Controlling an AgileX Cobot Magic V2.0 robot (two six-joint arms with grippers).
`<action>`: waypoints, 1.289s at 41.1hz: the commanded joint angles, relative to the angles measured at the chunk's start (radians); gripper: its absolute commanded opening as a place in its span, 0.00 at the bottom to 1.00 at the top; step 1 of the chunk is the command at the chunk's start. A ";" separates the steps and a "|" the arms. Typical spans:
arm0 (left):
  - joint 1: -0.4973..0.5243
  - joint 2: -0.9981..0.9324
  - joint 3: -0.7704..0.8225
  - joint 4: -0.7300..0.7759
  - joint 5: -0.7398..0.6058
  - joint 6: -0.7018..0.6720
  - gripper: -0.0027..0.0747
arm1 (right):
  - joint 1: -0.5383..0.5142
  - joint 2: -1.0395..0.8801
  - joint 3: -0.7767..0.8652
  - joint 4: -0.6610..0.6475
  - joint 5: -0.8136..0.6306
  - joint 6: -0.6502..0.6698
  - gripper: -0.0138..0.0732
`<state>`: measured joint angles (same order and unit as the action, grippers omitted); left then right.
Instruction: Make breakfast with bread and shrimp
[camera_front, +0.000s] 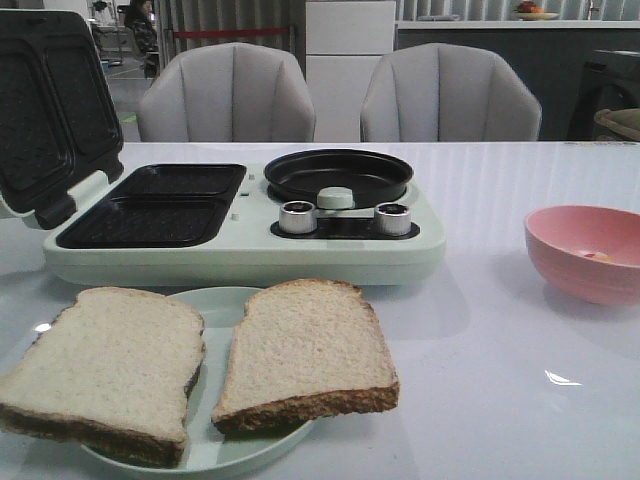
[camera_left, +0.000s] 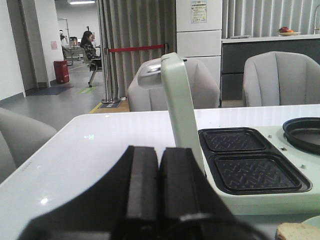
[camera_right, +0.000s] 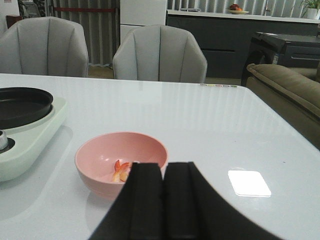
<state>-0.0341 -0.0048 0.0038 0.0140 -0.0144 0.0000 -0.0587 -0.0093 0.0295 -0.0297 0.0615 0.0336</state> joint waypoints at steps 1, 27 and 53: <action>-0.006 -0.023 0.032 -0.006 -0.087 -0.006 0.16 | 0.001 -0.020 -0.004 -0.005 -0.093 -0.008 0.19; -0.006 -0.023 0.032 -0.006 -0.113 -0.006 0.16 | 0.001 -0.020 -0.004 -0.005 -0.108 -0.008 0.19; -0.006 0.158 -0.533 0.062 0.129 -0.010 0.16 | 0.000 0.154 -0.504 -0.014 0.178 -0.008 0.19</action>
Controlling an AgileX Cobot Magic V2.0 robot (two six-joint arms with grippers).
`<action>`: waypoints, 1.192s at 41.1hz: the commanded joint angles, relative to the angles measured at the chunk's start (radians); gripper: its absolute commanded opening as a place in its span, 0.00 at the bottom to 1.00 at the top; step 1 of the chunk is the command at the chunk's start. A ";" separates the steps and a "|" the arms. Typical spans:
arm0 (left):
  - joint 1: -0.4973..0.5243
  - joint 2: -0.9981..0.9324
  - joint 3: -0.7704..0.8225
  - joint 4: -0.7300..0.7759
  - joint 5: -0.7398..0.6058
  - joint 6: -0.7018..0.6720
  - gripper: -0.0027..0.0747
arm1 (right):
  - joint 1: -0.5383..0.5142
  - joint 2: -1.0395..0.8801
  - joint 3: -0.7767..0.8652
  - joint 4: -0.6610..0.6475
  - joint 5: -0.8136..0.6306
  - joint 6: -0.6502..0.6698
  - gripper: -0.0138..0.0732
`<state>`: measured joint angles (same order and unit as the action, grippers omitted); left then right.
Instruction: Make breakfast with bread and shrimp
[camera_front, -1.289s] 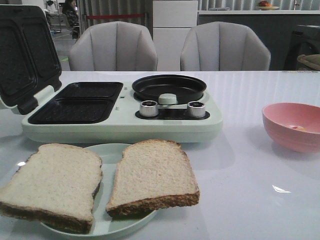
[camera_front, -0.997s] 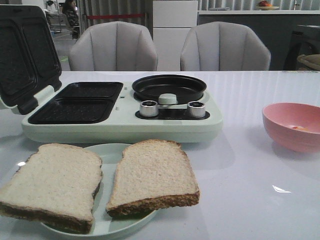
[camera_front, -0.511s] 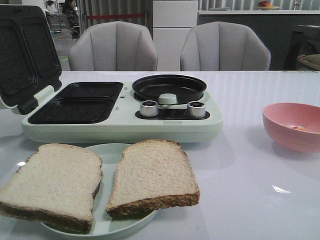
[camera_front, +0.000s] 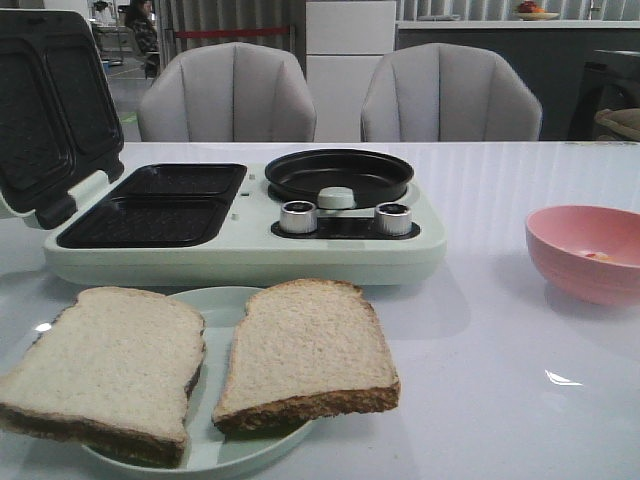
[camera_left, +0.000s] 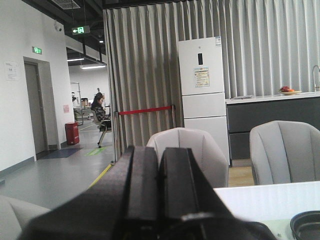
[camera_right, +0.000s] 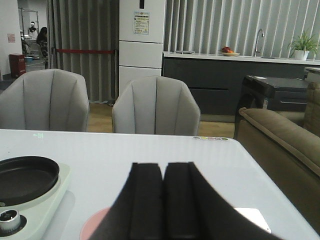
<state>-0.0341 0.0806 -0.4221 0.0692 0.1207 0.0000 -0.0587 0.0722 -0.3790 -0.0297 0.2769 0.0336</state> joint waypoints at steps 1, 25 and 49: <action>-0.006 0.089 -0.137 0.007 0.013 -0.010 0.16 | 0.000 0.090 -0.116 -0.014 -0.025 -0.008 0.19; -0.006 0.434 -0.276 -0.048 0.329 -0.010 0.16 | 0.000 0.536 -0.380 -0.013 0.354 -0.008 0.19; -0.006 0.585 -0.201 -0.129 0.329 -0.010 0.16 | 0.000 0.713 -0.379 -0.015 0.435 -0.008 0.21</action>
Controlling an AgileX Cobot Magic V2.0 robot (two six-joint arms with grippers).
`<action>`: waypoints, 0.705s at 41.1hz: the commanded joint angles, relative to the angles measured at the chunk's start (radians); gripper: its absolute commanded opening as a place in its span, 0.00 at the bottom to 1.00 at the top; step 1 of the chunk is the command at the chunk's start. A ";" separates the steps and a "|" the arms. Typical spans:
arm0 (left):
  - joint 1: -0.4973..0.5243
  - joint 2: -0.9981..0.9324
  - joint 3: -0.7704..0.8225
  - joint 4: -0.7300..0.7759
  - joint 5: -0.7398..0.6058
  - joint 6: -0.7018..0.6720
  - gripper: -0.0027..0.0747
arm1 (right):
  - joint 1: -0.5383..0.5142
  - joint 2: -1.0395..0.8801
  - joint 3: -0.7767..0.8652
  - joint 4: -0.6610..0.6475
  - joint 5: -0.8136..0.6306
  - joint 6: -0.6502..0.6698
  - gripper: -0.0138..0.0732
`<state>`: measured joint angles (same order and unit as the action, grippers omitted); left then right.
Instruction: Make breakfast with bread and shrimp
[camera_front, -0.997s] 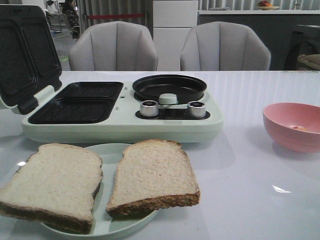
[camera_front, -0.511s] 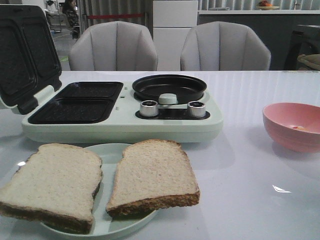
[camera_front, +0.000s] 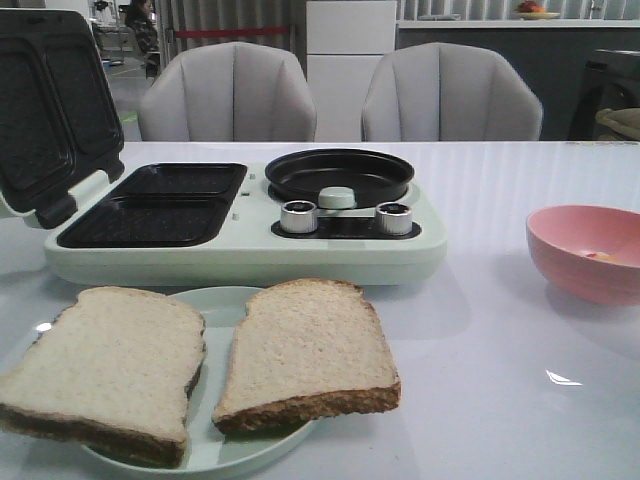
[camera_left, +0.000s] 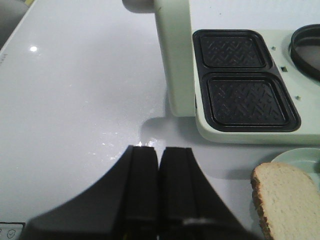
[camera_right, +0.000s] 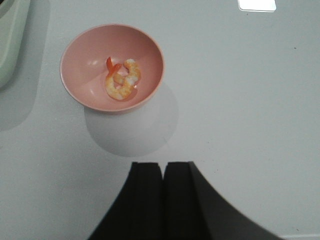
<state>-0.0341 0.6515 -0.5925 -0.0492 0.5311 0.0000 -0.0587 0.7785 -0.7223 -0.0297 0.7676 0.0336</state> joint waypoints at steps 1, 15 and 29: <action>-0.006 0.020 -0.031 -0.010 -0.079 -0.010 0.16 | 0.000 0.008 -0.036 -0.016 -0.055 -0.009 0.22; -0.007 0.034 -0.031 0.016 -0.074 0.000 0.59 | 0.000 0.008 -0.036 -0.016 -0.055 -0.019 0.80; -0.111 0.058 -0.070 0.005 0.007 0.044 0.78 | 0.000 0.008 -0.036 -0.016 -0.063 -0.019 0.83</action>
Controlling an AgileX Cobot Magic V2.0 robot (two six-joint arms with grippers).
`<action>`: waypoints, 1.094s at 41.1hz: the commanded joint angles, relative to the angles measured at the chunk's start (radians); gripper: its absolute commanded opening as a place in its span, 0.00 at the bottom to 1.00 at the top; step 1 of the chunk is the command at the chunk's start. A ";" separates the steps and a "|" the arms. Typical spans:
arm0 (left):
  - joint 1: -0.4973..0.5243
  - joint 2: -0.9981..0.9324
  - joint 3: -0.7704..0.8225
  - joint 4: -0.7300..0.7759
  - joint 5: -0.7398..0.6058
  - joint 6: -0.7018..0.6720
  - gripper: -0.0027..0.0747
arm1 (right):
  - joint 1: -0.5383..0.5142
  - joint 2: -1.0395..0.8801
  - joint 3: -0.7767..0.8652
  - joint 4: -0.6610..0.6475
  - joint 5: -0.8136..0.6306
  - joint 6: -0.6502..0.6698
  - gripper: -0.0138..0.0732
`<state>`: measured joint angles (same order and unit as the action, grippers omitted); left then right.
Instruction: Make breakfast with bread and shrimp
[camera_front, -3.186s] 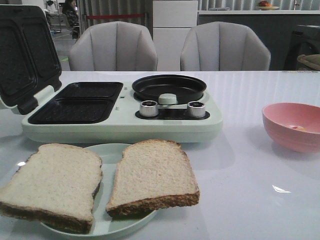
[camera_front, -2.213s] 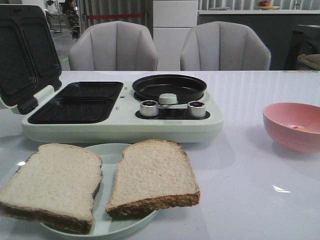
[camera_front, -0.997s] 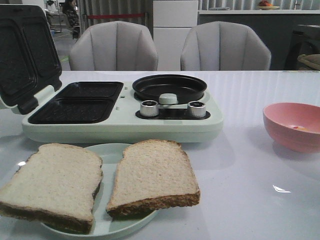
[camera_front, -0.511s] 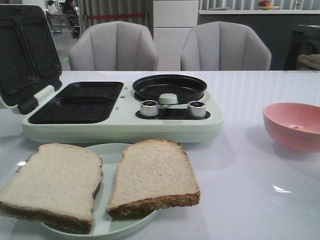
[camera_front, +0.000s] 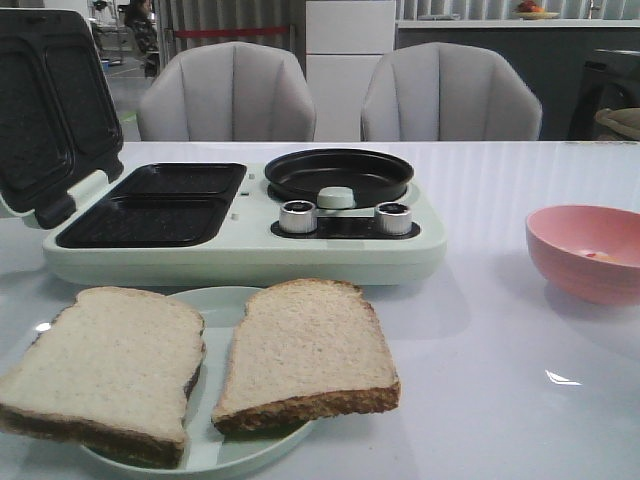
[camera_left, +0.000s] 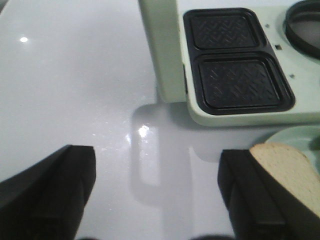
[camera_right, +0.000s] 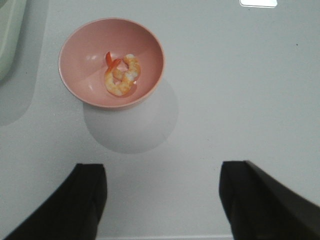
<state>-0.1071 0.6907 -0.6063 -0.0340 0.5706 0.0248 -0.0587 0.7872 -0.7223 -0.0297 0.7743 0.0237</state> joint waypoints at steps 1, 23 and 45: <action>-0.048 0.025 -0.065 -0.011 -0.018 0.019 0.78 | 0.000 0.000 -0.036 -0.016 -0.071 -0.009 0.83; -0.472 0.163 -0.139 0.130 0.113 0.197 0.78 | 0.000 0.000 -0.036 -0.016 -0.071 -0.009 0.83; -1.177 0.308 0.155 0.986 0.197 -0.295 0.78 | 0.000 0.000 -0.036 -0.016 -0.080 -0.009 0.83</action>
<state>-1.2163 0.9581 -0.4456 0.7754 0.7545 -0.1554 -0.0587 0.7872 -0.7223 -0.0297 0.7666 0.0237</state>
